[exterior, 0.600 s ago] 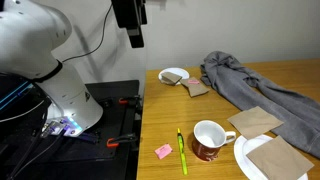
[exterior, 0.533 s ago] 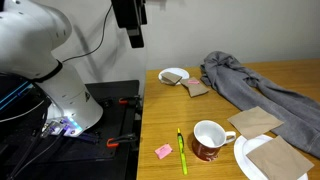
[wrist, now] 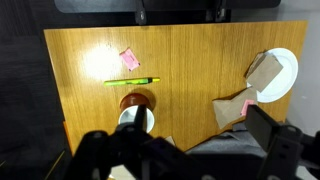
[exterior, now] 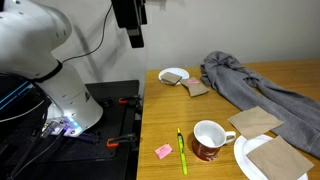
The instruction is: Slide the red mug cup to the left side of the table.
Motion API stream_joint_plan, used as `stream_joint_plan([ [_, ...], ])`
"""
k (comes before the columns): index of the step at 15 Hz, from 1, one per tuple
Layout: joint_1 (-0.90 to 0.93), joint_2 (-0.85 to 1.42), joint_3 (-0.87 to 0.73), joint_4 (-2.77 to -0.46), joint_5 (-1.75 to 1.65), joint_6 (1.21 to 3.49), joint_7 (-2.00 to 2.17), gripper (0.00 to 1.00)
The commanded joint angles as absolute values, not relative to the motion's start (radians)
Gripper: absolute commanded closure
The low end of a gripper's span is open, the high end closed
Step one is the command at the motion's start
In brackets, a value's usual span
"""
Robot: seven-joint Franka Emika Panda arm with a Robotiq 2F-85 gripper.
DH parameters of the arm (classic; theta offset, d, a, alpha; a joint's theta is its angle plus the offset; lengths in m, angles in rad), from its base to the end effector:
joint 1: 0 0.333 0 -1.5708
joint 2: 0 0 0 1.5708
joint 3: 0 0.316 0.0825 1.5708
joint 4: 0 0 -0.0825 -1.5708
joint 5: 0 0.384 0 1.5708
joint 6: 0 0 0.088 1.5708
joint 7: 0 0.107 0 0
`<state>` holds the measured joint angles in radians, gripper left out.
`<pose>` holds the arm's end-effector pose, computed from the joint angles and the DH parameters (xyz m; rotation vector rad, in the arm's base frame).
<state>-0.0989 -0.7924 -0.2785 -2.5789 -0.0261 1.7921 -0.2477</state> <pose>0.2935 -0.1262 0.4957 -2.9716 0.0625 -0.0495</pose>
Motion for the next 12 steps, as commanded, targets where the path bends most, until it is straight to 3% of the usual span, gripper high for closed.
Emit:
stream_joint_plan([
  [1,-0.103,-0.771,-0.264,-2.578,-0.021,1.823,-0.260,0.00],
  [12,-0.092,-0.549,-0.184,-2.619,-0.088,2.193,-0.236,0.00],
])
